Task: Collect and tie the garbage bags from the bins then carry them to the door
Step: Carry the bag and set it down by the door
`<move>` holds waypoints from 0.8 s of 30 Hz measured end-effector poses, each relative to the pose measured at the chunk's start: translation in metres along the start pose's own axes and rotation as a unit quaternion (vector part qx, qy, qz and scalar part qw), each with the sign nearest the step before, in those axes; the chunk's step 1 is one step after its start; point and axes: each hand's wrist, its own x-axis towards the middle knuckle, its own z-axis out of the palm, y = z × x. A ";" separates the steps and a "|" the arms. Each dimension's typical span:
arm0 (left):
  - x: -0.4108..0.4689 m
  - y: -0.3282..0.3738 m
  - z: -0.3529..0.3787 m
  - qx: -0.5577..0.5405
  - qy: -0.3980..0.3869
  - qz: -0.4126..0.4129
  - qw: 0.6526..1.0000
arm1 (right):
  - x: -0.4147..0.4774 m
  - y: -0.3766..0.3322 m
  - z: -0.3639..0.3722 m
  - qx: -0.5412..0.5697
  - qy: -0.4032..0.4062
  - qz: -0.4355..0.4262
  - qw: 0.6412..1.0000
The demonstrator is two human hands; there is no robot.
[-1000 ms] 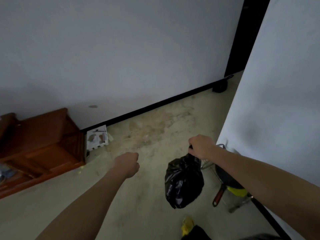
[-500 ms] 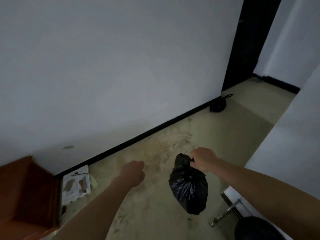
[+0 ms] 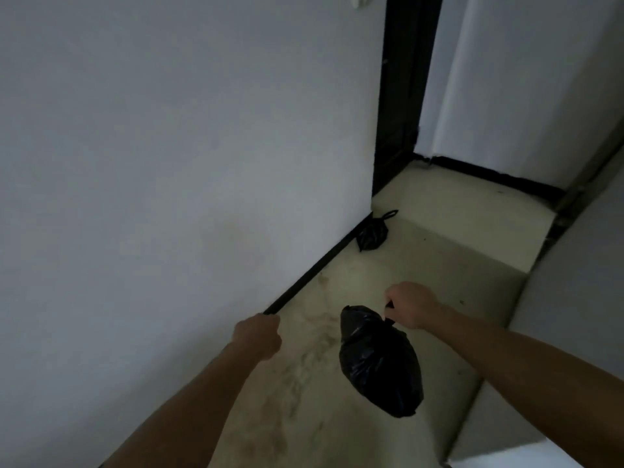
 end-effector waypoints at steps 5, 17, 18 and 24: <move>0.122 0.033 -0.061 -0.008 -0.014 0.056 0.998 | 0.083 0.046 -0.046 0.039 0.011 0.048 0.998; 0.401 0.150 -0.132 -0.047 -0.047 0.034 0.997 | 0.346 0.191 -0.080 0.104 -0.033 0.050 0.993; 0.415 0.157 -0.140 -0.061 -0.048 0.033 0.996 | 0.365 0.200 -0.086 0.097 -0.041 0.044 0.993; 0.521 0.157 -0.157 -0.101 -0.063 0.001 0.993 | 0.485 0.232 -0.103 0.056 -0.085 -0.019 0.995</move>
